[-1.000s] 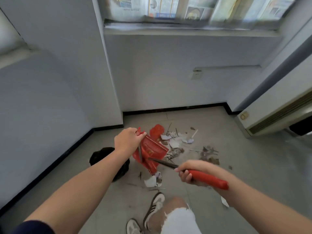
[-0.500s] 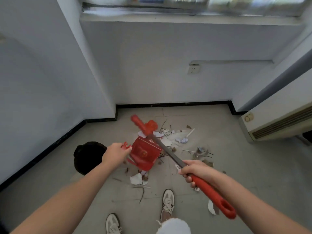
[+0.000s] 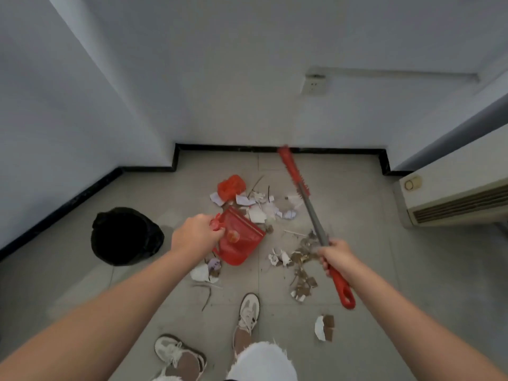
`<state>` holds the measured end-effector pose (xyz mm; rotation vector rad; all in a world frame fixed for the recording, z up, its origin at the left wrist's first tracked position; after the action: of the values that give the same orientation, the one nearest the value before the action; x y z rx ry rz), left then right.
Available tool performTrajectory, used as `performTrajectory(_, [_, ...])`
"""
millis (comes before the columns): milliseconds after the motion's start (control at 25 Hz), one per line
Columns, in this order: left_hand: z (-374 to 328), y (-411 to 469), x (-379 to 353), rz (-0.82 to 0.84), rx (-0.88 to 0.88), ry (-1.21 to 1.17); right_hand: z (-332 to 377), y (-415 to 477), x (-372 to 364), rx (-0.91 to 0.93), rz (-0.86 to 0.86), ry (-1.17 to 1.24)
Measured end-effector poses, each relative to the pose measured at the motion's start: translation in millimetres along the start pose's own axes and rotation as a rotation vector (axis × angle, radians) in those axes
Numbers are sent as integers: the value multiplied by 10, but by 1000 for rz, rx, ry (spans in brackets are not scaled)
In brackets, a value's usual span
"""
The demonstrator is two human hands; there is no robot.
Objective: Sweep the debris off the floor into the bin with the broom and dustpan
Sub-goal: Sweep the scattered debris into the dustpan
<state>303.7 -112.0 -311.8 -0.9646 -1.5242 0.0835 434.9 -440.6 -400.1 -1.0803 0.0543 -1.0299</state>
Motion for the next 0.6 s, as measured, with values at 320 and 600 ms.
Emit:
performTrajectory(320, [-256, 256, -416, -25, -152, 163, -229, 1455, 13, -143, -67, -122])
performTrajectory(600, [521, 397, -89, -100, -41, 21, -90, 1555, -1197, -145, 42, -103])
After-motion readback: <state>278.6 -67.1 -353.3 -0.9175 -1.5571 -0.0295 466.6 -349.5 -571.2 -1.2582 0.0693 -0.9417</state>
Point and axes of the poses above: each hand's wrist, its own y-axis towards the middle knuckle, its own x-axis out of the back of the hand, z = x × y, the point moved 9 cm from there along y, towards the middle knuckle, and after that the axes turned 8 degrees about x, right-handed, at the moved point
